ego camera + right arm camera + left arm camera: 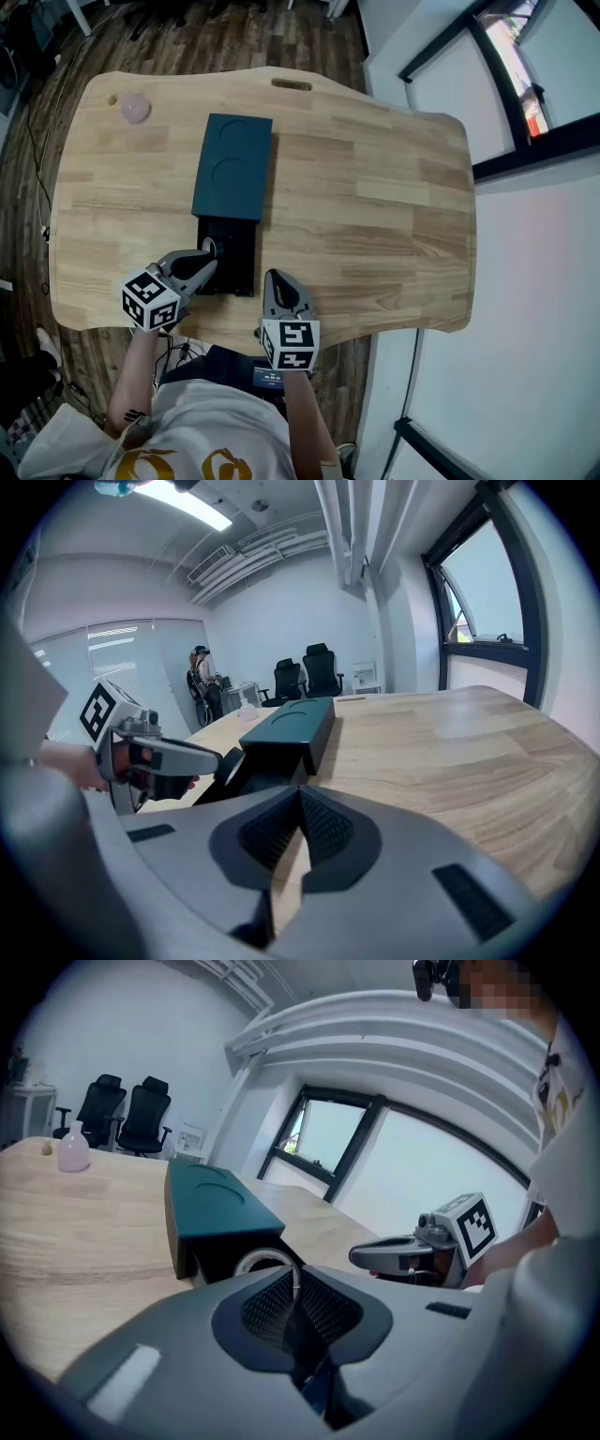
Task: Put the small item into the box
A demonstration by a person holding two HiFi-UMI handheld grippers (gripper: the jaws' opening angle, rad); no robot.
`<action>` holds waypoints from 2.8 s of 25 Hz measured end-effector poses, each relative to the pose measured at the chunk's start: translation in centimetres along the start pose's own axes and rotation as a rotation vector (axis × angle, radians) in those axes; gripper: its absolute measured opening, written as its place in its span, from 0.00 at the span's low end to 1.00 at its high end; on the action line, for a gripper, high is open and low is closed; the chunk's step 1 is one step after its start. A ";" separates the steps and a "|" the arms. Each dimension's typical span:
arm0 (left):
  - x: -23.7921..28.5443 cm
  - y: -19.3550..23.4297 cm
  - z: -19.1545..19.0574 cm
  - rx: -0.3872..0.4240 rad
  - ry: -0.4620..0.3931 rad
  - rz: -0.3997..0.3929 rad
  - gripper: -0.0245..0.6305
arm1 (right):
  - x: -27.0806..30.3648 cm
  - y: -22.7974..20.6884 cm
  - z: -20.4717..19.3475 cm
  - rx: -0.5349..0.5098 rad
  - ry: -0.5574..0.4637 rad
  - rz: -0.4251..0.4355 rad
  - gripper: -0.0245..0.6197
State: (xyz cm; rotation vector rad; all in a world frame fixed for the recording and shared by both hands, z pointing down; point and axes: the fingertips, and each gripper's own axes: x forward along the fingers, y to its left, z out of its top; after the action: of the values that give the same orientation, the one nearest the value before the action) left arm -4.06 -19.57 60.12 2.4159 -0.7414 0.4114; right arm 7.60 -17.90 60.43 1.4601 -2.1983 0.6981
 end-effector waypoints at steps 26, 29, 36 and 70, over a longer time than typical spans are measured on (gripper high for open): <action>3.5 0.8 -4.3 0.089 0.413 0.042 0.08 | 1.0 -2.7 -1.3 0.030 0.040 -0.002 0.05; 3.6 0.9 -4.4 0.099 0.437 0.053 0.08 | 0.9 -2.9 -1.4 0.033 0.043 0.002 0.05; 3.7 1.1 -4.3 0.093 0.450 0.071 0.08 | 0.4 -3.5 -1.5 0.066 0.038 -0.003 0.04; -1.0 -4.2 5.7 0.086 -0.047 0.106 0.04 | -8.7 -0.4 4.3 -0.009 -0.160 -0.073 0.05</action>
State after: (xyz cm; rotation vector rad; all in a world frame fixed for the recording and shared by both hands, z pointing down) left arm -1.72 -19.69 53.37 2.4810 -0.8926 0.4377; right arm 10.94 -14.38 52.06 1.6336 -2.2486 0.5643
